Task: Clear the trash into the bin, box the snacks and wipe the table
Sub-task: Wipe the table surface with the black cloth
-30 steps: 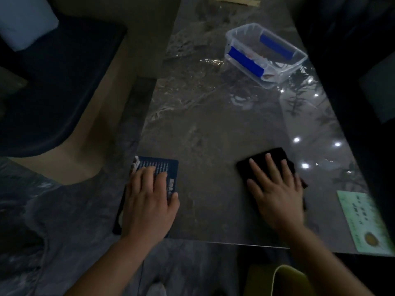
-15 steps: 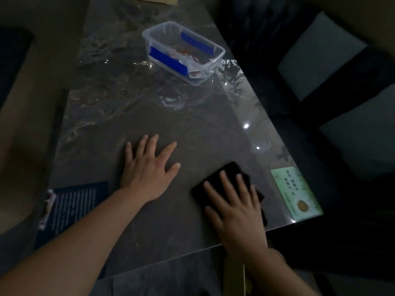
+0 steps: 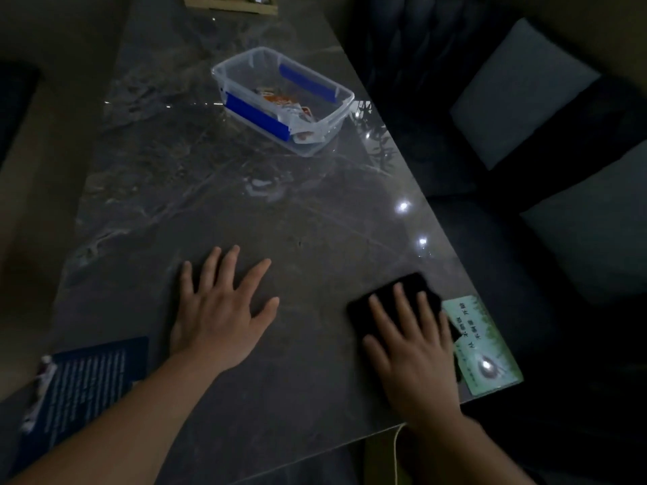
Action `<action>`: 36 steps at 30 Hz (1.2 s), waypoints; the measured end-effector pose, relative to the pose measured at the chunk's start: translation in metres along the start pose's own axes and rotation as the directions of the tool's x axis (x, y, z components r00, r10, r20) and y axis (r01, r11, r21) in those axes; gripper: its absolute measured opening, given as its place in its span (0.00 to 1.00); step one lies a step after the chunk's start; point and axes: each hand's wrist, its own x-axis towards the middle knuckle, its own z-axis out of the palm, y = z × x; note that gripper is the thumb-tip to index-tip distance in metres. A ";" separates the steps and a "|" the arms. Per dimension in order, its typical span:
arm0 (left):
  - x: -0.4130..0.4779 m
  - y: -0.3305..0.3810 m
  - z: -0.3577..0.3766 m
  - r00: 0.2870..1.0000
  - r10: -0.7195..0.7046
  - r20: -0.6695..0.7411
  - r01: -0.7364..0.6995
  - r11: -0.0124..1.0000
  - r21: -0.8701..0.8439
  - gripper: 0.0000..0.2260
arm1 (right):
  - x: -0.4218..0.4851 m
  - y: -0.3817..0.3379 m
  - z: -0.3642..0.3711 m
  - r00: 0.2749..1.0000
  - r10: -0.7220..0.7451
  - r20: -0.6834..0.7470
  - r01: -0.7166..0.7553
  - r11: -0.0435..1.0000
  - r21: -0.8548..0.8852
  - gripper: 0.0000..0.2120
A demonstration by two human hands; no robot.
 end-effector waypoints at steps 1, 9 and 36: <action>0.000 0.000 0.000 1.000 -0.001 0.002 0.001 1.000 0.004 0.32 | -0.008 0.005 0.000 0.997 -0.068 0.038 0.069 0.997 -0.020 0.27; -0.001 0.001 0.001 1.000 -0.009 -0.016 0.009 1.000 0.016 0.30 | 0.116 0.031 -0.021 0.934 0.354 0.034 -0.356 0.927 0.116 0.30; -0.001 0.000 -0.005 0.983 -0.184 -0.028 0.184 0.983 -0.012 0.29 | 0.219 0.004 -0.035 0.987 0.159 0.005 -0.159 0.979 0.126 0.30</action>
